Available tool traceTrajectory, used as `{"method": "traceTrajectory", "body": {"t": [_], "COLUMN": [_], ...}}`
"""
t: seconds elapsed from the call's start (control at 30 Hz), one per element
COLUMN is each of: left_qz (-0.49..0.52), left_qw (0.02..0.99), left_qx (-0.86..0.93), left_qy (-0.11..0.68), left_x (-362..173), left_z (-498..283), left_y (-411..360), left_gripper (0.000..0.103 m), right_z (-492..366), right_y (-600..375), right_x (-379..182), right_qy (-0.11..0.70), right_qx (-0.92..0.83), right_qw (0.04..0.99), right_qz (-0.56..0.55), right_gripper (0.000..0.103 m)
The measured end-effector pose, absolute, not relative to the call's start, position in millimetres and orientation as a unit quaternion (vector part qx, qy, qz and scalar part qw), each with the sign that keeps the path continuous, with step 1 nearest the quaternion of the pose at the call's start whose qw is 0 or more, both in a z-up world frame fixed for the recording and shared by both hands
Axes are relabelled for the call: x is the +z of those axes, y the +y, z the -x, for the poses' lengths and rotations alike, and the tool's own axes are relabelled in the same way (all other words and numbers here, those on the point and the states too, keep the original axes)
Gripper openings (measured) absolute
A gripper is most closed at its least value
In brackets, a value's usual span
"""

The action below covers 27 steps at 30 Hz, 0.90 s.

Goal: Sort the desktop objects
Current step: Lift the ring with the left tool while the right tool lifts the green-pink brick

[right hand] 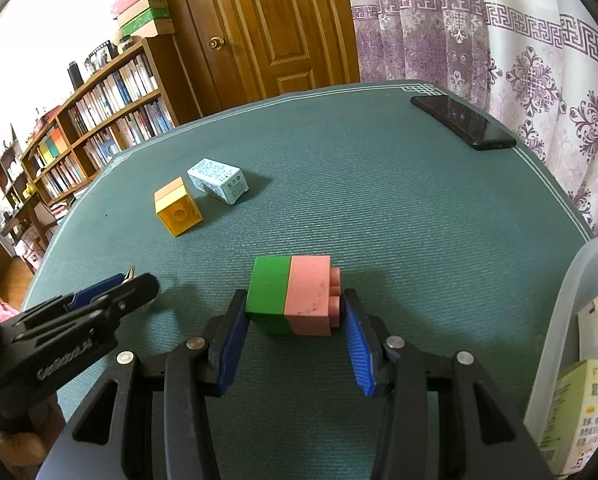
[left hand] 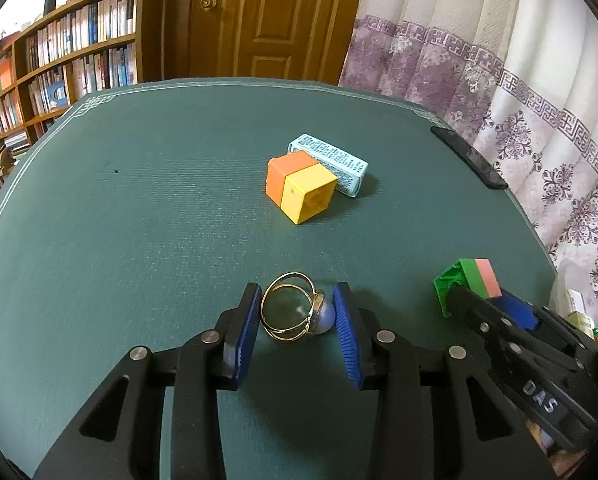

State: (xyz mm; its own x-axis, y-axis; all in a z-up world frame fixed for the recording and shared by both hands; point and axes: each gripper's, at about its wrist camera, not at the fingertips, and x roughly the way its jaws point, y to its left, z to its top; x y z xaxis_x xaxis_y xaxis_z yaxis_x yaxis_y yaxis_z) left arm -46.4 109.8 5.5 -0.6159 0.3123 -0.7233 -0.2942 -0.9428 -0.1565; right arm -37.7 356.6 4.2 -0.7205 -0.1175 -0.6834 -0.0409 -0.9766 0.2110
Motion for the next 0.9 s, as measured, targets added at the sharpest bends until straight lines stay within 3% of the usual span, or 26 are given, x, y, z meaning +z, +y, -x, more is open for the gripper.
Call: {"method": "traceTrajectory", "body": {"t": [0.43,0.67,0.8,0.83,0.9], "left_qz": [0.392,0.384,0.381,0.381,0.383], "left_qw": [0.180,0.188,0.190,0.190,0.188], "left_qx": [0.902,0.904,0.905,0.905,0.904], "left_qy": [-0.013,-0.008,-0.007,-0.007,-0.007], "left_x": [23.2,31.9,34.0,33.9,33.2], "left_z": [18.2,6.4,-0.1,-0.8,-2.8], "left_y": [104.6,110.1,111.0,110.9,110.1], "left_gripper": [0.040,0.040,0.040,0.040,0.040], "right_z": [31.5,14.8,16.0,16.7,17.2], "right_y": [357.6,356.2,360.1,361.0,363.5], "right_x": [11.1,27.0,20.5,18.7,17.2], "right_qy": [-0.119,-0.107,-0.118,-0.124,-0.134], "right_qx": [-0.924,-0.933,-0.926,-0.924,-0.921], "right_qw": [0.018,0.024,0.033,0.036,0.038], "right_qz": [-0.364,-0.344,-0.357,-0.361,-0.364], "right_gripper": [0.050,0.041,0.041,0.042,0.062]}}
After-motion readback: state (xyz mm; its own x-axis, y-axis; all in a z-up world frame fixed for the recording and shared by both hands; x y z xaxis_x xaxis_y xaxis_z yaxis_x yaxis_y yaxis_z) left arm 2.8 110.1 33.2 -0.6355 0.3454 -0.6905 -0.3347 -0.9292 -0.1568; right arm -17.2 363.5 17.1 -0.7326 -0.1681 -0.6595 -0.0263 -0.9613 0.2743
